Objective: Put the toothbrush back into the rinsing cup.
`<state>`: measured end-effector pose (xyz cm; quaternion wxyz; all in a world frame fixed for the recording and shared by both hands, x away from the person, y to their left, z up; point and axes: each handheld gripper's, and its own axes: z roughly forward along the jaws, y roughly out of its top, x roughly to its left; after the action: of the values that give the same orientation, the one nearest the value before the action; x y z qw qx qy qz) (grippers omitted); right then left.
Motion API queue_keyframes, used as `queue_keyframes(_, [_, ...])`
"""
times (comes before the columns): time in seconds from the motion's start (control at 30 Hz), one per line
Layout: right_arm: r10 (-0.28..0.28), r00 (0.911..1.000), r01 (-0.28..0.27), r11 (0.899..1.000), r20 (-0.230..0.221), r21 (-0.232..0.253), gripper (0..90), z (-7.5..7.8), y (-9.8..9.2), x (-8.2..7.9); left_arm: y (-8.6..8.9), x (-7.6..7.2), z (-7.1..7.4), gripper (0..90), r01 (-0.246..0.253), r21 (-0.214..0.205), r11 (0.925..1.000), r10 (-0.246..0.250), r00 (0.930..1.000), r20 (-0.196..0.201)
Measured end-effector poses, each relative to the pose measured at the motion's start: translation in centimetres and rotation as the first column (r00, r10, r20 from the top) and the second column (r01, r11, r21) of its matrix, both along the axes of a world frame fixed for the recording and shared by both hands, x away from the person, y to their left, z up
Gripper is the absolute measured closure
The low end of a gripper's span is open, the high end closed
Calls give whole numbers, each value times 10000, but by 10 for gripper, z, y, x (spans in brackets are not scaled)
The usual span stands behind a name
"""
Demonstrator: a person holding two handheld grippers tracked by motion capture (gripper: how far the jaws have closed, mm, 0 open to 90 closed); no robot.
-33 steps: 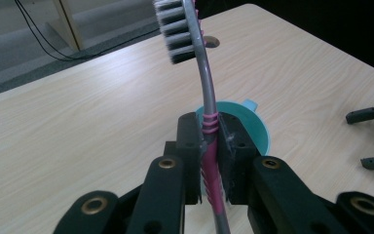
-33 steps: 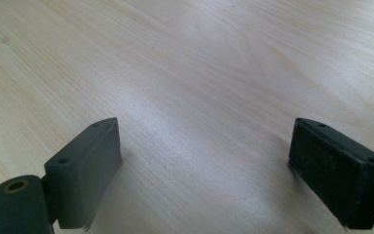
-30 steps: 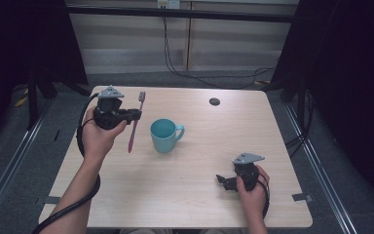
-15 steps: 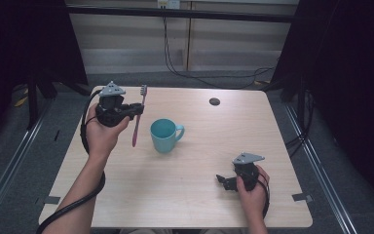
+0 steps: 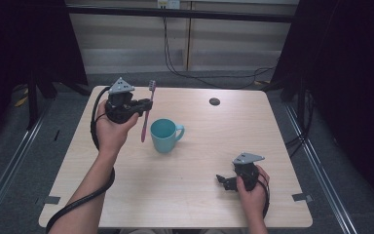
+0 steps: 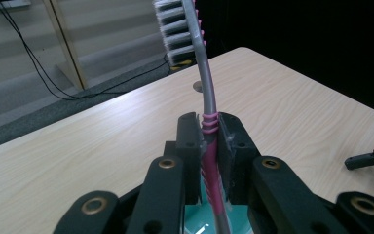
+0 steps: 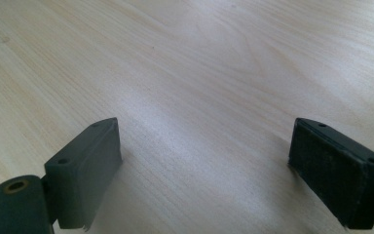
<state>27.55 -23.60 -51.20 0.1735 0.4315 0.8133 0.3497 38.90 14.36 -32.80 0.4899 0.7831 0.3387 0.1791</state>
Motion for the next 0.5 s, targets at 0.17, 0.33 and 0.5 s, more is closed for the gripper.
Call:
queue_keyframes(0.17, [-9, 10000, 9, 10000, -11, 1, 112, 0, 0, 0, -5, 2, 1, 808, 0, -150, 9999, 1, 10000, 45])
queue_keyframes(0.33, [-2, 10000, 2, 10000, -1, 3, 112, 0, 0, 0, -9, 4, 3, 808, -66, -203, 9998, 70, 9997, 223])
queue_keyframes(0.5, [0, 10000, 0, 10000, 1, -2, 112, 0, 0, 0, -13, 6, 2, 808, -80, -204, 9998, 86, 9996, 265])
